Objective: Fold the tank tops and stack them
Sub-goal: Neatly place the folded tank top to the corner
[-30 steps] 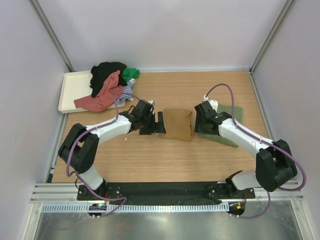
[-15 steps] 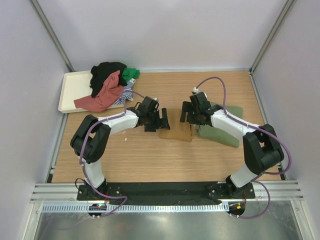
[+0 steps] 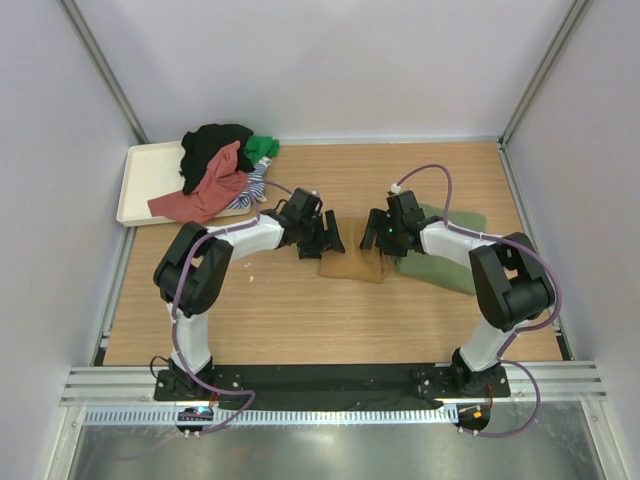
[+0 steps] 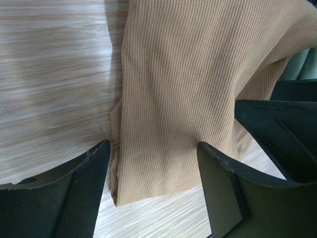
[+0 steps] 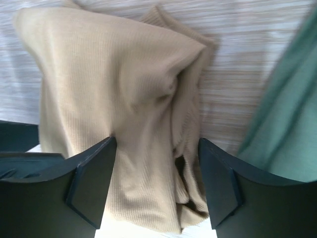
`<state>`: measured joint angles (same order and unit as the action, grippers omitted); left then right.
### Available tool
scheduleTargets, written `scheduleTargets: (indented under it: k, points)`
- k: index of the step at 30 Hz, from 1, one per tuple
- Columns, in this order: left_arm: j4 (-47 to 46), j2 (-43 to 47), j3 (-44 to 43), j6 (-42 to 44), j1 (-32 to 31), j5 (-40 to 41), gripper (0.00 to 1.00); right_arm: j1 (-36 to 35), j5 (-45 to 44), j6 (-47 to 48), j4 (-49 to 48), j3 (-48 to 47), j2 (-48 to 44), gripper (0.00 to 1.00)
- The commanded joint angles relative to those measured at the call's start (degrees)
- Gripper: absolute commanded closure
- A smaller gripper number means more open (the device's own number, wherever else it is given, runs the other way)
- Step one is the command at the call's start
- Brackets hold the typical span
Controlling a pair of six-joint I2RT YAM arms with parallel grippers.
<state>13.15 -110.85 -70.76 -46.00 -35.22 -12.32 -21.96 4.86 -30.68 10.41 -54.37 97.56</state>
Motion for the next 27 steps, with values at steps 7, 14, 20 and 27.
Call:
scheduleTargets:
  k: [7,14,20,27]
  points:
    - [-0.40,-2.79,1.41,-5.15,-0.37,-1.13,0.39,-0.37,6.12,-2.10,-4.87,0.40,3.51,0.35]
    - [-1.98,-6.66,1.42,-7.35,-1.34,-1.22,0.62,-1.25,8.32,-3.25,-5.76,-0.56,5.89,0.61]
    - [-4.09,-7.98,1.50,-8.67,-1.78,-1.22,0.93,-2.47,10.69,-3.25,-5.93,-2.50,6.95,0.87]
    - [-1.20,-4.82,-0.69,-6.57,-2.31,1.85,1.00,-2.39,8.32,-1.32,-2.96,-4.43,1.06,0.99]
